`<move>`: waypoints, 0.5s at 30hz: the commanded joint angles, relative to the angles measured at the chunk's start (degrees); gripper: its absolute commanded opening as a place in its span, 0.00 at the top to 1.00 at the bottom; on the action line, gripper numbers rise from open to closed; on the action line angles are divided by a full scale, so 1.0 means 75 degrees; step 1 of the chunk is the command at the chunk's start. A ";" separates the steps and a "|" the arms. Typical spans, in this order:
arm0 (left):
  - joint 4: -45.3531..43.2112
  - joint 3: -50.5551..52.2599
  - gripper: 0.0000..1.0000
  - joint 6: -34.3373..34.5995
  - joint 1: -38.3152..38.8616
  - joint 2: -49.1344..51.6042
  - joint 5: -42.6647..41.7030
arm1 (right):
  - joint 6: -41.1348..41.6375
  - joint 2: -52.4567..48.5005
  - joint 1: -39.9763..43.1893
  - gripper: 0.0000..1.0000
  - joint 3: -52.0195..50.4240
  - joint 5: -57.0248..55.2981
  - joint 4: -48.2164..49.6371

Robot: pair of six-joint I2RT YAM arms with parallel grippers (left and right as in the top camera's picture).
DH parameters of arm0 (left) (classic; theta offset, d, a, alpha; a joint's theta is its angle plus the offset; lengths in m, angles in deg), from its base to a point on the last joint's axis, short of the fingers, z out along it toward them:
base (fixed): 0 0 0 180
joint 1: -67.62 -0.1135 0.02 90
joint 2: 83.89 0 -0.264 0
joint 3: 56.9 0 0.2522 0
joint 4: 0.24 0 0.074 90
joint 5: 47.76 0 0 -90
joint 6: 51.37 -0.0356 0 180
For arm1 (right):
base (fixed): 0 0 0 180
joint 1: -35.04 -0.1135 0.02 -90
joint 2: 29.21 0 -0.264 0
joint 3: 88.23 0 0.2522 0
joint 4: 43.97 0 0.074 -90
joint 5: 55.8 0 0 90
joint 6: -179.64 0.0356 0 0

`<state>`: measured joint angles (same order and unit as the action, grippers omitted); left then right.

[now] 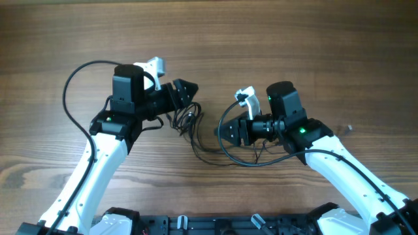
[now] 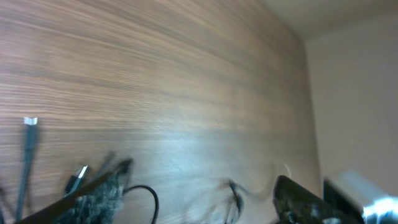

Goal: Untangle cables

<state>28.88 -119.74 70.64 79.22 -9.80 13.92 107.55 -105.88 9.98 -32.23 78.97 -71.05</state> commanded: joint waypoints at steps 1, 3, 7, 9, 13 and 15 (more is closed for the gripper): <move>0.0181 0.0009 0.02 0.1000 -0.0026 0.0026 0.1072 | -0.0184 -0.0067 -0.0023 0.40 0.0052 -0.1105 -0.0574; 0.0536 0.0012 0.00 0.1000 -0.0026 0.0093 0.1084 | -0.0187 -0.0067 -0.0023 0.36 0.0052 -0.1201 -0.0685; 0.1486 0.0015 0.01 0.1003 -0.0026 0.0300 0.1154 | -0.0154 -0.0067 -0.0023 0.34 0.0052 -0.1294 -0.0629; 0.1906 0.0015 0.01 0.1000 -0.0026 0.0402 0.1157 | -0.0102 -0.0067 -0.0023 0.34 0.0052 -0.1338 -0.0571; 0.2069 0.0015 0.01 0.0997 -0.0026 0.0621 0.1192 | 0.1154 -0.0111 -0.0041 0.37 0.0052 -0.1338 -0.0192; 0.1985 0.0015 0.01 0.1000 -0.0026 0.0691 0.1367 | 0.2238 -0.0265 -0.0178 0.38 0.0052 -0.1338 0.0198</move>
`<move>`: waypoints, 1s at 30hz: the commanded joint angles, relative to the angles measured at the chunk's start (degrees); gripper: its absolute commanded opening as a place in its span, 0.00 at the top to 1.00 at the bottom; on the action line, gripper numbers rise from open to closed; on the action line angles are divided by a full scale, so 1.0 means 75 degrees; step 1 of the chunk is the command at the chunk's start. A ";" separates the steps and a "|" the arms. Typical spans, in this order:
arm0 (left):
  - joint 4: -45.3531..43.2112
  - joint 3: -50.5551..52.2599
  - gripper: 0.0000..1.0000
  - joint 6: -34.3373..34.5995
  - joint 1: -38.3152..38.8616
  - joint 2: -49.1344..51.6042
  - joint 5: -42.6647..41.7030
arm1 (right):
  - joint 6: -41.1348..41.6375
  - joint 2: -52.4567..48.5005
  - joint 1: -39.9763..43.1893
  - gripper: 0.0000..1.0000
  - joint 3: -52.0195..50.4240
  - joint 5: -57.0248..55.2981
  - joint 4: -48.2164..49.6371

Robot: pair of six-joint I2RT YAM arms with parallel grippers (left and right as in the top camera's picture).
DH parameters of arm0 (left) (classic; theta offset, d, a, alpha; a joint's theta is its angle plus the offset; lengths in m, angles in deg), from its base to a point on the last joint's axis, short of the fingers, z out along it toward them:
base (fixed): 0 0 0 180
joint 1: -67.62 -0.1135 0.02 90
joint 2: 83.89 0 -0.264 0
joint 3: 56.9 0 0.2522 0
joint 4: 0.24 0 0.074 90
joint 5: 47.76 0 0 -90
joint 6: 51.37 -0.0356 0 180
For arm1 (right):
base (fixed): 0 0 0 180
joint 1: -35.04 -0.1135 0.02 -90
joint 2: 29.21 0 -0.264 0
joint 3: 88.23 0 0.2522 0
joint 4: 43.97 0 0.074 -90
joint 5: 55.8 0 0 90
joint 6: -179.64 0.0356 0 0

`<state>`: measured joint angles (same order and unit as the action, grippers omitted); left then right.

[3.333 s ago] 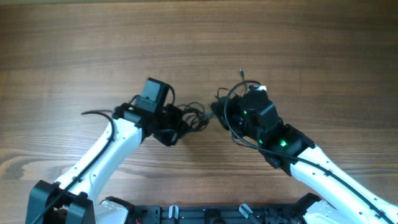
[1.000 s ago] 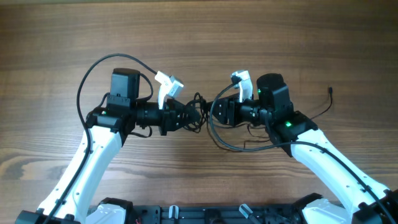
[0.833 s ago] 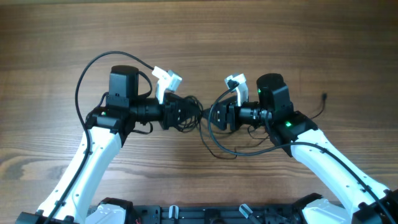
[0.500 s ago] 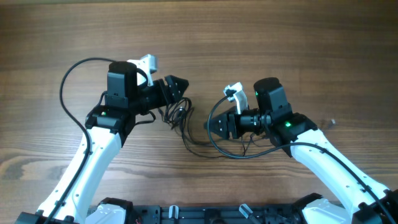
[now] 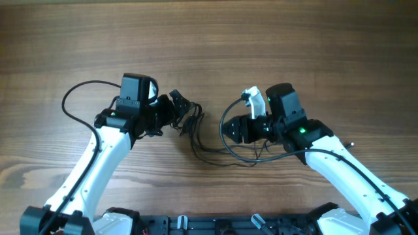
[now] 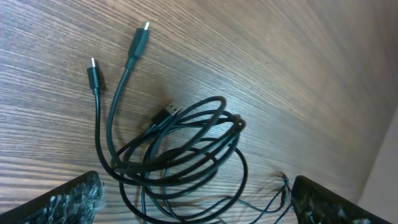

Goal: Untangle cables

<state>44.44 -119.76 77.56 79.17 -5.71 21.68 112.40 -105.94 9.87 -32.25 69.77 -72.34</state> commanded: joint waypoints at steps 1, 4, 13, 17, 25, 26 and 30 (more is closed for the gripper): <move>-0.0090 0.0017 0.02 0.0073 -0.0020 0.0160 0.0411 | 0.2052 -0.0385 -0.0271 0.38 0.0055 -0.0117 0.0586; -0.0085 0.0017 0.06 0.0067 -0.0020 0.0181 0.0644 | 0.3348 -0.0886 -0.0775 0.38 0.0055 -0.0338 0.1306; 0.0119 0.0017 0.30 -0.1606 -0.0020 0.0181 0.0950 | 0.6429 -0.2667 -0.1851 0.42 0.0055 -0.1110 0.4138; 0.0195 0.0017 0.29 -0.2279 -0.0020 0.0181 0.0903 | 0.7096 -0.2859 -0.1851 0.59 0.0055 -0.1667 0.4173; 0.0548 0.0064 0.27 -0.4115 -0.0020 0.0181 0.0055 | 0.7105 -0.2856 -0.1851 0.80 0.0055 -0.2092 0.4197; 0.0554 0.0099 0.27 -0.4281 -0.0020 0.0181 0.0055 | 0.7105 -0.2856 -0.1851 0.81 0.0055 -0.2130 0.4185; 0.0542 0.0303 0.26 -0.4782 -0.0006 0.0181 0.0029 | 0.7108 -0.2856 -0.1851 0.83 0.0055 -0.2142 0.4135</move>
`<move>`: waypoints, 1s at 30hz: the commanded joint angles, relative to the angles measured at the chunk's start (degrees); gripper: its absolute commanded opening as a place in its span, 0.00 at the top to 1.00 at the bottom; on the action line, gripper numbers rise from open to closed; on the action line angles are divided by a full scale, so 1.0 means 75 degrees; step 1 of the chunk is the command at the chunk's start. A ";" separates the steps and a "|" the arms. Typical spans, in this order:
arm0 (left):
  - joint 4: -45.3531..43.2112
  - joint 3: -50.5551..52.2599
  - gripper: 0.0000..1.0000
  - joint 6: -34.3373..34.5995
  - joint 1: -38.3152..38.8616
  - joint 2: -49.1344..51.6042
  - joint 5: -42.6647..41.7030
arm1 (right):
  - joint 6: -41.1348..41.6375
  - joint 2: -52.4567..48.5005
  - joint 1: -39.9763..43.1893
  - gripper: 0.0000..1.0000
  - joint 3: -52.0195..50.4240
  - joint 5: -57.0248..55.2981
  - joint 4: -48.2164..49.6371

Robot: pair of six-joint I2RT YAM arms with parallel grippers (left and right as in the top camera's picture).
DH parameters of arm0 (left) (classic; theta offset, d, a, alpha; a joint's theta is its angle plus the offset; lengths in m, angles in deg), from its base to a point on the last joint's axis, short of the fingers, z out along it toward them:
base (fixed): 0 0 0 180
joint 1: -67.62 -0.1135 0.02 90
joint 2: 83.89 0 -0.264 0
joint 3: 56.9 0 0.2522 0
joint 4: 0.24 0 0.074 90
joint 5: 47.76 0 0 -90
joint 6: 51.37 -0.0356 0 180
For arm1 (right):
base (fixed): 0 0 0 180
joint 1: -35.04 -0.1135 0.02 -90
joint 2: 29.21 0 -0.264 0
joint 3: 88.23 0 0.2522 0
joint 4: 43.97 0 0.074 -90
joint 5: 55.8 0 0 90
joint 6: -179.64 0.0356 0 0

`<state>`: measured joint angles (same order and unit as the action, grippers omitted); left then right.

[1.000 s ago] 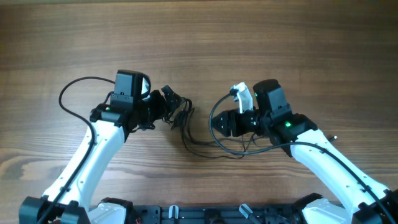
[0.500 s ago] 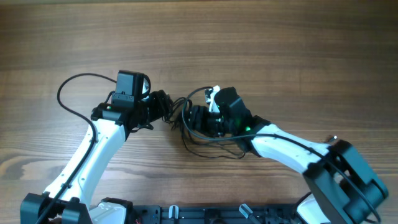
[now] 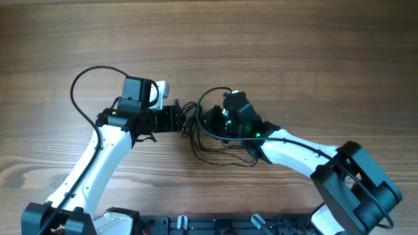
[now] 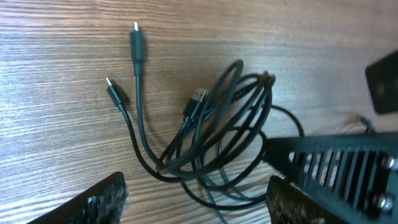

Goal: Untangle cables

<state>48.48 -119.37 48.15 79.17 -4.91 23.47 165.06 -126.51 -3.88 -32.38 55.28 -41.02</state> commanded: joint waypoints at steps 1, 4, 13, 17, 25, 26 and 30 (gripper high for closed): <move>0.0003 0.0268 0.25 -0.0877 -0.0006 0.0073 -0.0210 | 0.0087 -0.0114 -0.0017 0.83 0.0073 -0.0213 -0.0047; -0.0128 0.0312 0.25 -0.0886 -0.0006 0.0079 -0.0210 | 0.0085 -0.0114 -0.0017 0.83 0.0073 -0.0210 -0.0044; -0.0915 0.0367 0.23 -0.2020 0.0443 0.0149 -0.0210 | 0.0087 -0.0114 -0.0017 0.84 0.0073 -0.0210 -0.0047; -0.1215 0.0367 0.45 -0.2017 0.0734 0.0574 -0.0201 | 0.0085 -0.0114 -0.0017 0.90 0.0073 -0.0207 -0.0055; -0.1294 0.0367 0.96 -0.1186 0.0778 0.1932 0.1288 | -0.1387 0.0189 0.0058 0.95 0.0073 -0.0099 -0.0641; -0.1291 0.0367 0.96 -0.0944 0.0764 0.1988 0.1606 | -0.1542 0.0303 0.0117 0.95 0.0073 -0.0119 -0.0848; -0.1303 0.0367 0.96 0.0254 0.0624 0.2020 0.2463 | -0.2667 0.1501 0.0519 0.95 0.0076 -0.0775 -0.2404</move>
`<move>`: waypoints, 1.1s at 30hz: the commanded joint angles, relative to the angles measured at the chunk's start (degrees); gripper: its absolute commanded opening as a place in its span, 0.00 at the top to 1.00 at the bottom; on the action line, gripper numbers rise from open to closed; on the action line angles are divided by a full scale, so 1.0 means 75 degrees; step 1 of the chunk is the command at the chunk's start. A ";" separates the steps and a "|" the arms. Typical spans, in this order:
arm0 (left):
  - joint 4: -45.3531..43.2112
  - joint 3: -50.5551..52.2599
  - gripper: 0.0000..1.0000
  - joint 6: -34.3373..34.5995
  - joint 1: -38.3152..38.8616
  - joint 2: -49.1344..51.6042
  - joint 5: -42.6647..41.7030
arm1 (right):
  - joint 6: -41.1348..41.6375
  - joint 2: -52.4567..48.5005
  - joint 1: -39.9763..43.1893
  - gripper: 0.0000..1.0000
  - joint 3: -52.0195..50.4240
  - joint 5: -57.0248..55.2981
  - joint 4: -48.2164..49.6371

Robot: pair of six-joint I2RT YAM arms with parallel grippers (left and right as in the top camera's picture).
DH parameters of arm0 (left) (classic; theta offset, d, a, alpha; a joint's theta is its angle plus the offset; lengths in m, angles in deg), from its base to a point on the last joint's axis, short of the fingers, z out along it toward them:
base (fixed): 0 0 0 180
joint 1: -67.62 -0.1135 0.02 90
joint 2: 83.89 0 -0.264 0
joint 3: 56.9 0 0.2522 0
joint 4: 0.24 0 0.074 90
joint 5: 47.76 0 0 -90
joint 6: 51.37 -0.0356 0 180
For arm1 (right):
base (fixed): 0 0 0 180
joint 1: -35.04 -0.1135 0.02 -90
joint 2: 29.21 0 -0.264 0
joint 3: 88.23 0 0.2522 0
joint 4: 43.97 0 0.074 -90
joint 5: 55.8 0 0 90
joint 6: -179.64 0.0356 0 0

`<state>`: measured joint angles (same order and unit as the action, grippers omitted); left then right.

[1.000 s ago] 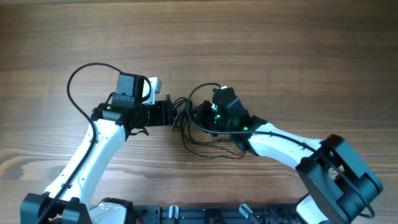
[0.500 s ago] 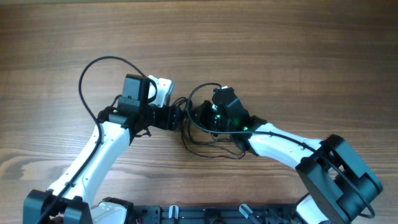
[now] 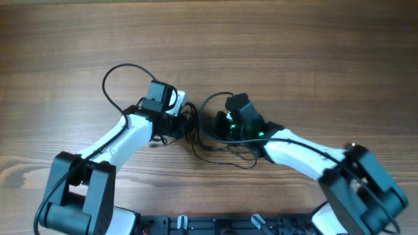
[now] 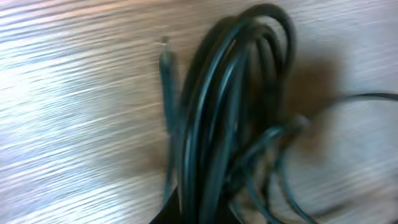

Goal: Untangle cables

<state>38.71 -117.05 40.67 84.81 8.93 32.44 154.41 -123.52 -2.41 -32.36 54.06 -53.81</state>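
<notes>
A tangle of thin black cables (image 3: 201, 142) lies at the table's middle. In the left wrist view the looped bundle (image 4: 230, 112) fills the frame, blurred, with one plug end (image 4: 166, 59) sticking out on its left. My left gripper (image 3: 185, 124) sits on the tangle's left side. The bundle's strands run down between its dark fingers (image 4: 186, 214), which stand close together on them. My right gripper (image 3: 217, 128) is at the tangle's right side, its fingers hidden under the wrist and its camera.
The wooden table (image 3: 294, 52) stretches all round. Each arm's own black lead arches above it, the left loop (image 3: 116, 73) and the right loop (image 3: 215, 98). A dark rail (image 3: 209, 225) runs along the front edge.
My left gripper was open a little above the tangle; now it is lower and further right, with its fingers closed on the looped bundle. The right gripper has stayed at the tangle's right side.
Both grippers first stood apart on either side of the tangle, the left wrist looking out across the table. Then the left gripper pointed down at the cables, open. Then the right gripper was at the tangle too. Now the left is shut on the bundle.
</notes>
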 commanded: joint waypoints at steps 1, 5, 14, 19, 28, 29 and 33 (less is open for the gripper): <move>0.0003 0.0058 0.96 0.1472 -0.0175 0.0175 0.1326 | -0.1556 0.1518 0.0428 0.95 0.0073 -0.0836 -0.1061; 0.0006 0.0058 0.96 0.2057 -0.0382 0.0178 0.1320 | -0.3008 0.3707 0.0973 0.95 0.0087 -0.1953 -0.2221; 0.0210 0.0058 0.96 0.3515 -0.0583 0.0184 0.1868 | -0.4648 0.8338 0.3002 0.95 0.0087 -0.3824 -0.2946; 0.0379 0.0058 0.93 0.3826 -0.0731 0.0184 0.1926 | -0.4843 0.9270 0.3675 0.95 0.0178 -0.4637 -0.3535; 0.1067 0.0058 0.37 0.3826 -0.1617 0.0184 0.2314 | -0.4838 0.9352 0.3861 0.95 0.0289 -0.5677 -0.3794; 0.1087 0.0058 0.24 0.3826 -0.1751 0.0184 0.2276 | -0.4838 0.9352 0.3861 0.96 0.0289 -0.5718 -0.3800; 0.1134 0.0058 0.00 0.3821 -0.1999 0.0184 0.1953 | -0.4829 0.9352 0.3861 0.95 0.0289 -0.6059 -0.3867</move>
<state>46.76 -117.16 68.36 71.54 9.54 46.84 119.09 -54.32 26.22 -32.08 14.50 -82.90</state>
